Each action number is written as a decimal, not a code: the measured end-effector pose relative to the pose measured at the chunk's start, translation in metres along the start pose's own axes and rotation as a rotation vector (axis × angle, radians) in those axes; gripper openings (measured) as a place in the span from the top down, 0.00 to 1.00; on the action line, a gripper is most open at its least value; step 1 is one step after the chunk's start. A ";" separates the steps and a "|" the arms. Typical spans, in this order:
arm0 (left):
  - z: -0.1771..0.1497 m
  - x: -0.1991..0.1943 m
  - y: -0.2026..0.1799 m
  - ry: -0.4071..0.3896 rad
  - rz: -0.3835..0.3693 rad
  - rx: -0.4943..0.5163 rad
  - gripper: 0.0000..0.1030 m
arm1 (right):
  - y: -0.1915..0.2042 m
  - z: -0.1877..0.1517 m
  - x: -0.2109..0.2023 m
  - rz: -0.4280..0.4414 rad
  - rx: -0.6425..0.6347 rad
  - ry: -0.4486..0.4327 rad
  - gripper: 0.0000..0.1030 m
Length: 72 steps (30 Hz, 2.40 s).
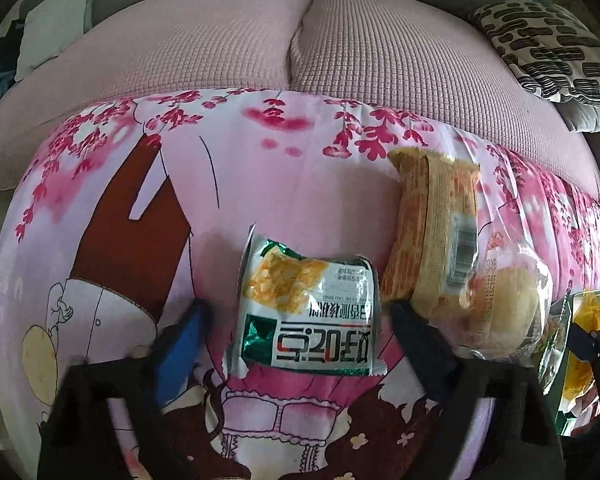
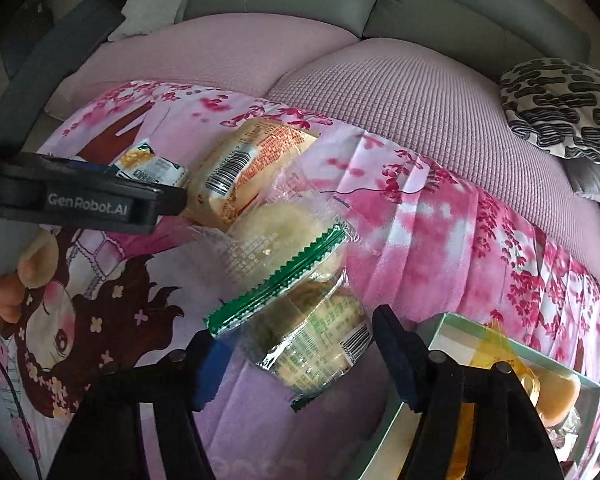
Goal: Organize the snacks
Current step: 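Grasp the green-white packet with the left tool while the right tool grasps the clear cookie bag, then carry the green-white packet and clear cookie bag into the tray with both tools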
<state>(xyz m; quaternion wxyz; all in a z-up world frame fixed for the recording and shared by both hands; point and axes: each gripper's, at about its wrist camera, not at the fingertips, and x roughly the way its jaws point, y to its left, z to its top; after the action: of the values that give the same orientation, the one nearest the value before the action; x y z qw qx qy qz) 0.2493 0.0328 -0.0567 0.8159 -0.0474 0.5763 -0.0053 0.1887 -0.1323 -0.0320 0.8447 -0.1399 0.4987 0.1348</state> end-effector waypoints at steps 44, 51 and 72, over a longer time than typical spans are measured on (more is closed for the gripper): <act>-0.119 -0.107 -0.050 -0.179 0.021 -0.059 0.45 | -0.018 -0.111 -0.120 0.047 0.472 -0.108 0.47; -0.123 -0.122 -0.085 -0.220 -0.018 0.030 0.45 | -0.041 -0.120 -0.139 -0.022 0.517 -0.139 0.47; -0.147 -0.124 -0.198 -0.219 -0.158 0.304 0.44 | -0.139 -0.184 -0.162 -0.266 0.774 -0.079 0.47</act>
<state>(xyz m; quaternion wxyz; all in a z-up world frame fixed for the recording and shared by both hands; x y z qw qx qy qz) 0.0785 -0.1672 0.0276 0.8684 0.0309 0.4713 -0.1510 0.0155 -0.3434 0.0397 0.8636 0.1304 0.4572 -0.1679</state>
